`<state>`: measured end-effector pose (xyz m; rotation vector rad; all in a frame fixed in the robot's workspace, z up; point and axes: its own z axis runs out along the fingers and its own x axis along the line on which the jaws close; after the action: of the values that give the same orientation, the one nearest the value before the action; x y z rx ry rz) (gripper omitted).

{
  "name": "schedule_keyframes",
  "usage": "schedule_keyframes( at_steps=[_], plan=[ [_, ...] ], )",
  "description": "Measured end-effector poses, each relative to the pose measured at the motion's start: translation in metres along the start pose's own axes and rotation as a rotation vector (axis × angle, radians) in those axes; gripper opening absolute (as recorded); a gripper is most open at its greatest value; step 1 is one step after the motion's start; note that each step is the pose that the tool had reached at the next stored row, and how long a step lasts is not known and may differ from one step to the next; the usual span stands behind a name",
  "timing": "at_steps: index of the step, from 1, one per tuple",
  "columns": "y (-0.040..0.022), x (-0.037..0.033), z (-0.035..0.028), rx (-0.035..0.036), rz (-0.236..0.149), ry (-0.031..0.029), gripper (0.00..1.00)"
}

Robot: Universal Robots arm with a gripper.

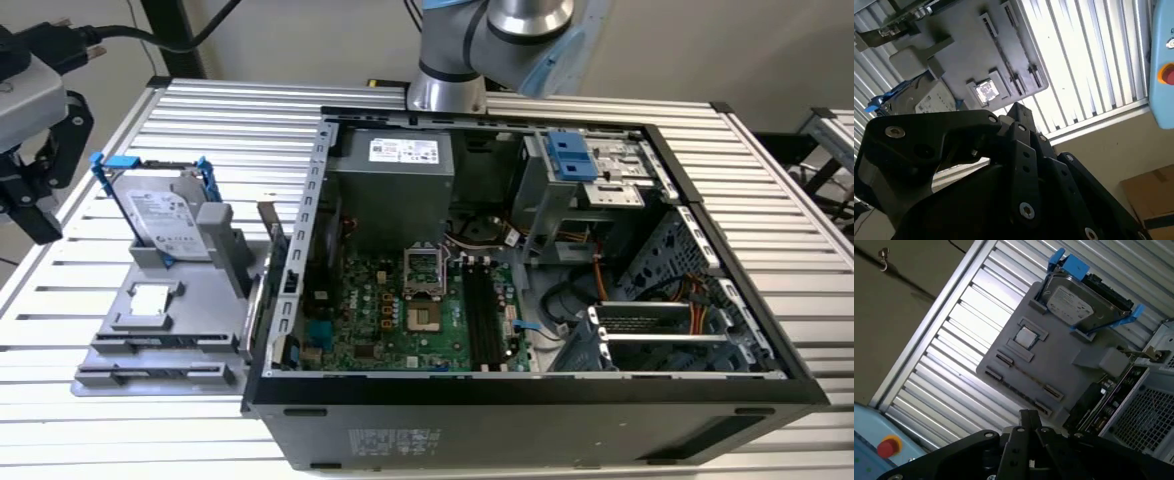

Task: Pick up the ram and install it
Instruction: 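Pick up the ram and move it above insertion slot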

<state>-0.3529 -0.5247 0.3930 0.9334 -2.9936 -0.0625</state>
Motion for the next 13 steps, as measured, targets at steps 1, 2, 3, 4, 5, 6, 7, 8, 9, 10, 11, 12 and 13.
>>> schedule_keyframes(
  at_steps=[1,2,3,4,5,6,7,8,9,10,11,12,13],
  plan=[
    [0.0,0.0,0.0001,0.0017,-0.013,0.0006,0.0],
    [0.0,0.0,0.0,0.0039,-0.026,0.0011,0.0],
    [0.0,0.0,0.0,0.0067,-0.039,0.0011,0.0],
    [0.0,0.0,0.0001,0.0097,-0.051,0.0014,0.0],
    [0.0,0.0,0.0001,0.013,-0.064,0.0022,0.0],
    [0.0,0.0,0.0001,0.0164,-0.076,0.0031,0.0],
    [0.0,0.0,0.0002,0.0191,-0.089,0.004,0.0],
    [-0.0001,0.0,0.0002,0.0194,-0.103,0.0045,0.0],
    [0.0,0.0,0.0002,0.0194,-0.117,0.005,0.0],
    [0.0,0.0,0.0002,0.0193,-0.133,0.0054,0.0],
    [0.0,0.0,0.0002,0.0191,-0.148,0.0059,0.0],
    [0.0,0.0,0.0002,0.019,-0.166,0.0064,0.0],
    [0.0,0.0,0.0002,0.0189,-0.185,0.007,0.0]
  ],
)
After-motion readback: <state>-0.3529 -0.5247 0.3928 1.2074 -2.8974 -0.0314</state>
